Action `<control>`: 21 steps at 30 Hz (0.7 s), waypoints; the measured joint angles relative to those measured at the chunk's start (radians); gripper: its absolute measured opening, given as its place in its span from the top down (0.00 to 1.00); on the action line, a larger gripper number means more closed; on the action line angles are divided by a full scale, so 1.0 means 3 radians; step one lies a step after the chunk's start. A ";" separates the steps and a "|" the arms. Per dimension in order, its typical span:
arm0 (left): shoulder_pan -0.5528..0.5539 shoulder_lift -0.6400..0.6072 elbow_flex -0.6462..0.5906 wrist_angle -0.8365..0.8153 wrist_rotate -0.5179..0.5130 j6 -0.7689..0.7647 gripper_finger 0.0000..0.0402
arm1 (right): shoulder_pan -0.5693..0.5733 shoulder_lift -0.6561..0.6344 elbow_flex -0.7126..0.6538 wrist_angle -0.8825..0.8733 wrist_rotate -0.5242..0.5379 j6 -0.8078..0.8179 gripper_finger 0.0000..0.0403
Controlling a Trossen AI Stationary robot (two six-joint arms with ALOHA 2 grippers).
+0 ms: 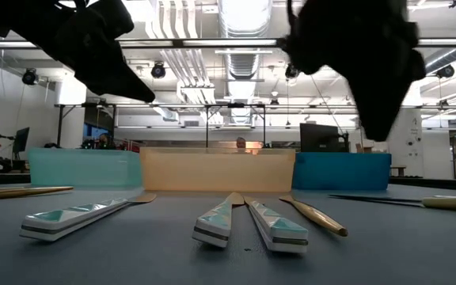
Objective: Sort silverware by color (type)
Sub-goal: Put the white knife in the orange bin
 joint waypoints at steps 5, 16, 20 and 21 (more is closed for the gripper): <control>0.0001 0.0000 0.0041 -0.0002 -0.0001 0.0017 0.93 | 0.0029 0.0000 -0.0008 -0.0422 0.0001 -0.0042 0.73; 0.0001 0.0000 0.0274 -0.0011 -0.0003 0.0625 0.93 | 0.0105 -0.0003 -0.0065 -0.0496 -0.0004 -0.0255 0.73; 0.0003 0.0000 0.0411 -0.0168 -0.0005 0.0990 0.93 | 0.0187 -0.0006 -0.0065 -0.0506 -0.0198 -0.0415 0.73; 0.0011 0.0000 0.0458 -0.0226 -0.0007 0.1057 0.93 | 0.0219 -0.0007 -0.0065 -0.0510 -0.0253 -0.0426 0.73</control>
